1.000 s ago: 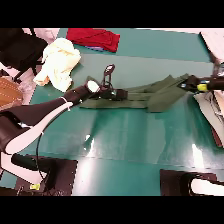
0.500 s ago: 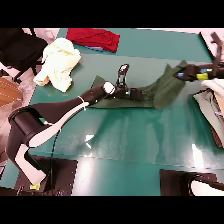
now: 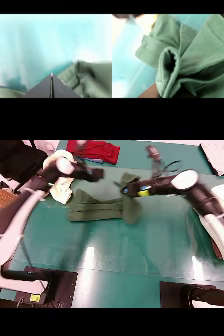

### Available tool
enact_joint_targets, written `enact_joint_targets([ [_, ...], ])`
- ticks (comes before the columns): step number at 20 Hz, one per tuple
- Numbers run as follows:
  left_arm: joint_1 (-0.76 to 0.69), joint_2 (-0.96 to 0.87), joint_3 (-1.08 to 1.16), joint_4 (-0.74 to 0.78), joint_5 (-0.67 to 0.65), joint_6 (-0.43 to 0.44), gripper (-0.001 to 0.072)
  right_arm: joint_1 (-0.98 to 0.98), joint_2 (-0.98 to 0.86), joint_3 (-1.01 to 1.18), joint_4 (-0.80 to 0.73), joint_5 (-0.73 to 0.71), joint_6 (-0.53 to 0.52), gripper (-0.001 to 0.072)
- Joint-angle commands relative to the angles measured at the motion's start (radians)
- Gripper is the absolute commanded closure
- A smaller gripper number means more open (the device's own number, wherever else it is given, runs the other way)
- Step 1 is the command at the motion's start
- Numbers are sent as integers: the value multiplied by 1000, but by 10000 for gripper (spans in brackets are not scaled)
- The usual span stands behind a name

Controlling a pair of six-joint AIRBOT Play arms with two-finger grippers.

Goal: Fold the shirts.

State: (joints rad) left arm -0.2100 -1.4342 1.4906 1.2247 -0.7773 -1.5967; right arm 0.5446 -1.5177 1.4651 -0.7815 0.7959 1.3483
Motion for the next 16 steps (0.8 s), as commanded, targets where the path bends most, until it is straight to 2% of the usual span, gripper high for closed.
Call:
enact_joint_targets([
  [1, 88, 196, 3, 201, -109, -63, 678, 175, -113, 10, 121, -235, 13, 688],
  [2, 88, 230, 3, 212, -128, -63, 677, 210, -162, 42, 174, -261, -2, 652],
  [4, 88, 262, 2, 210, -182, -63, 677, 264, -275, 155, 317, -275, -74, 195],
  [5, 88, 266, 1, 211, -206, -56, 677, 270, -319, 222, 364, -238, -133, 163],
  [6, 88, 267, -3, 212, -224, -40, 677, 264, -341, 271, 370, -207, -146, 163],
  [8, 88, 267, -13, 211, -264, 4, 676, 221, -334, 301, 362, -177, -145, 165],
  [10, 88, 267, -32, 209, -318, 47, 676, 126, -294, 273, 348, -87, -140, 168],
  [13, 88, 267, -117, 208, -412, 95, 675, -68, -230, 151, 191, 132, -13, 163],
  [14, 88, 267, -167, 208, -429, 106, 675, -134, -214, 96, 179, 187, -13, 147],
  [16, 88, 267, -260, 203, -431, 106, 675, -245, -204, 10, 185, 225, -14, 23],
])
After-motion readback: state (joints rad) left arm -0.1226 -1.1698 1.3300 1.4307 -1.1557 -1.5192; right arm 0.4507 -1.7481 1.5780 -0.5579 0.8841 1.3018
